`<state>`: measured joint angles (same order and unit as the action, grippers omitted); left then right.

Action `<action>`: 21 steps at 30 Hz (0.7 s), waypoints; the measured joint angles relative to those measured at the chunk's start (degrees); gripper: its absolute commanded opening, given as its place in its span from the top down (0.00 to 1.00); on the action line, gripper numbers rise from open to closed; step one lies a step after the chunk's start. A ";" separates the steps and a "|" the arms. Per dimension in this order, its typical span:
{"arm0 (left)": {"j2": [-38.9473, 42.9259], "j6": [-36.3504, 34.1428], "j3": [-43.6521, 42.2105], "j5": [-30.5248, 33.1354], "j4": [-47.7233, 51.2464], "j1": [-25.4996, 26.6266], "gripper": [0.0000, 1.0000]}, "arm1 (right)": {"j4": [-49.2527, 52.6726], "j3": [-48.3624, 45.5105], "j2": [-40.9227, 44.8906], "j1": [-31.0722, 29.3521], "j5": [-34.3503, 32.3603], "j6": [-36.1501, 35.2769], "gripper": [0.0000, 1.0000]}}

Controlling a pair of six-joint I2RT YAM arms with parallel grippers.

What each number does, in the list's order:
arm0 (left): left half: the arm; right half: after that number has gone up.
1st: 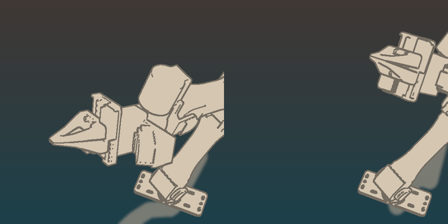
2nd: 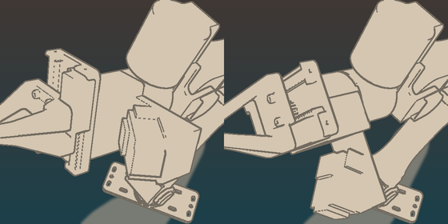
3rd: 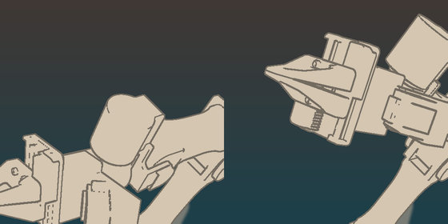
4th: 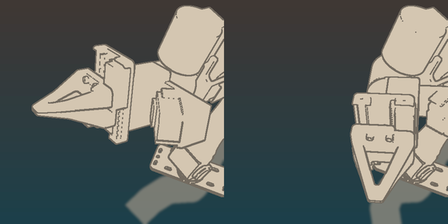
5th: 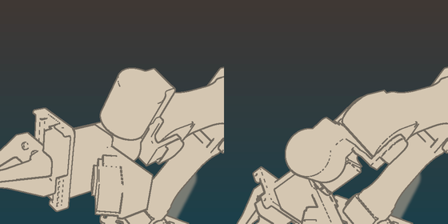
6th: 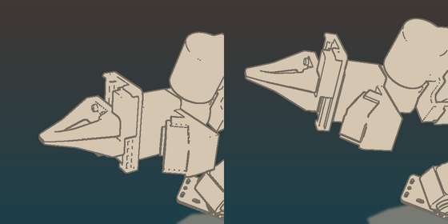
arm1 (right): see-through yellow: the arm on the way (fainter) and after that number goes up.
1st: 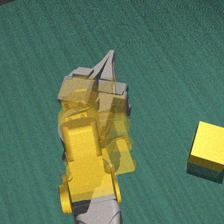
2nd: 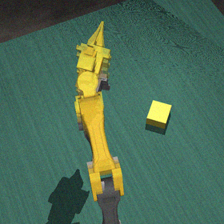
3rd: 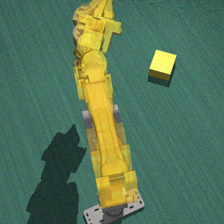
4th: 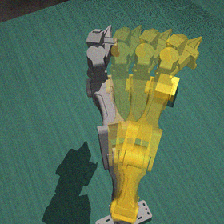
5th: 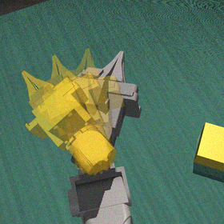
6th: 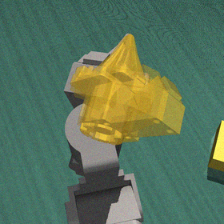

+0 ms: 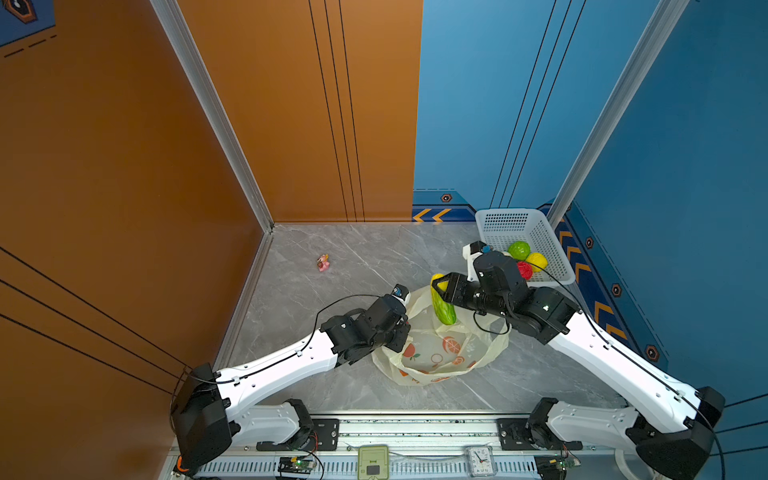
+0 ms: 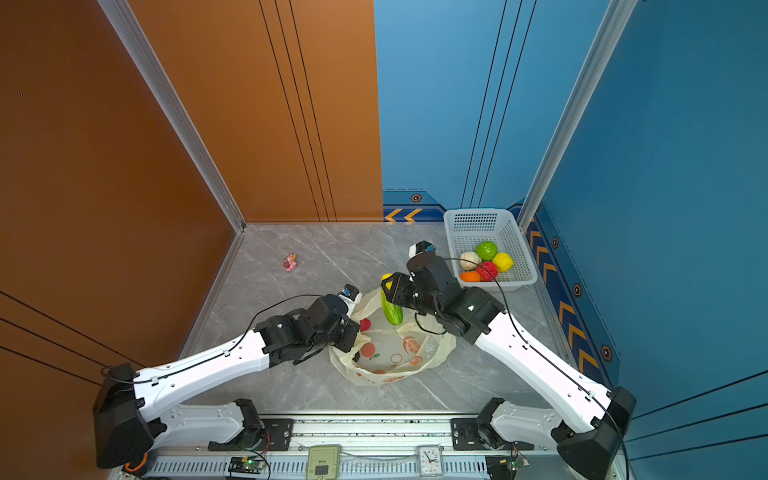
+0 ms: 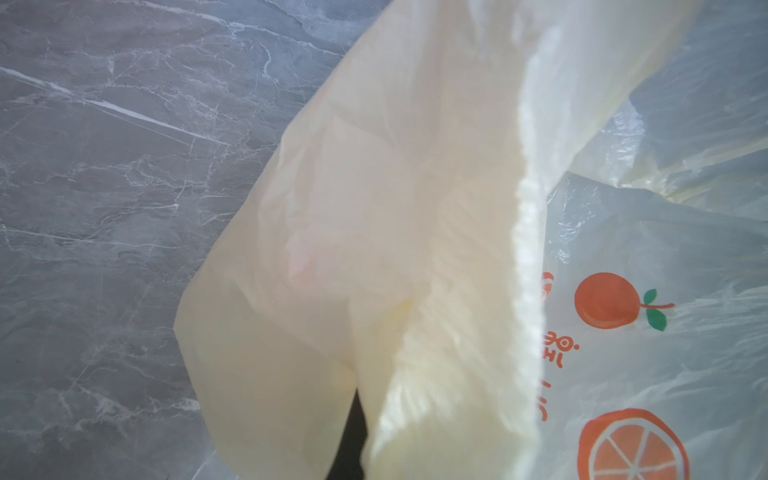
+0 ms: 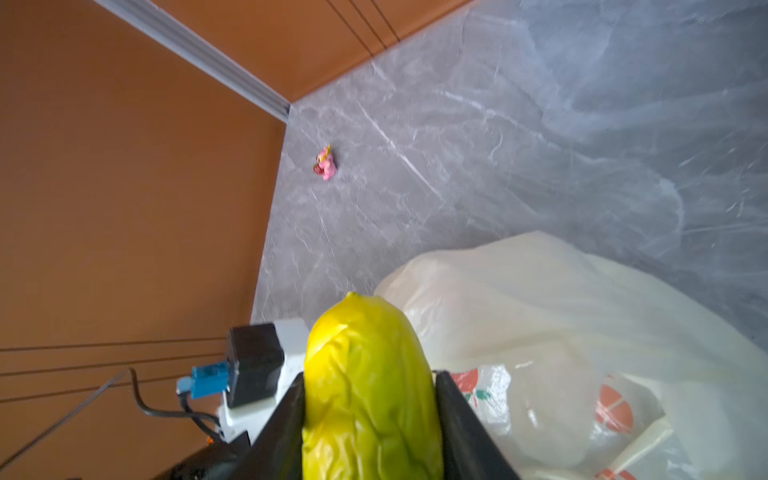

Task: Untie the knot of the plastic bag and take out the fruit
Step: 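Lower the bitter melon into the white basket and open the right gripper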

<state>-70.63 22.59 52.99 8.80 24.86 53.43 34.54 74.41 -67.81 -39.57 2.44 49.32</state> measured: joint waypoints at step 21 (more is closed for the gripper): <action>-1.29 -10.67 3.10 -0.39 0.37 4.46 1.00 | -12.61 2.89 -17.66 39.04 10.84 -6.08 0.59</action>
<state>-71.92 11.92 56.10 8.40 25.23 57.89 21.93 77.30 -85.47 -0.54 13.28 43.24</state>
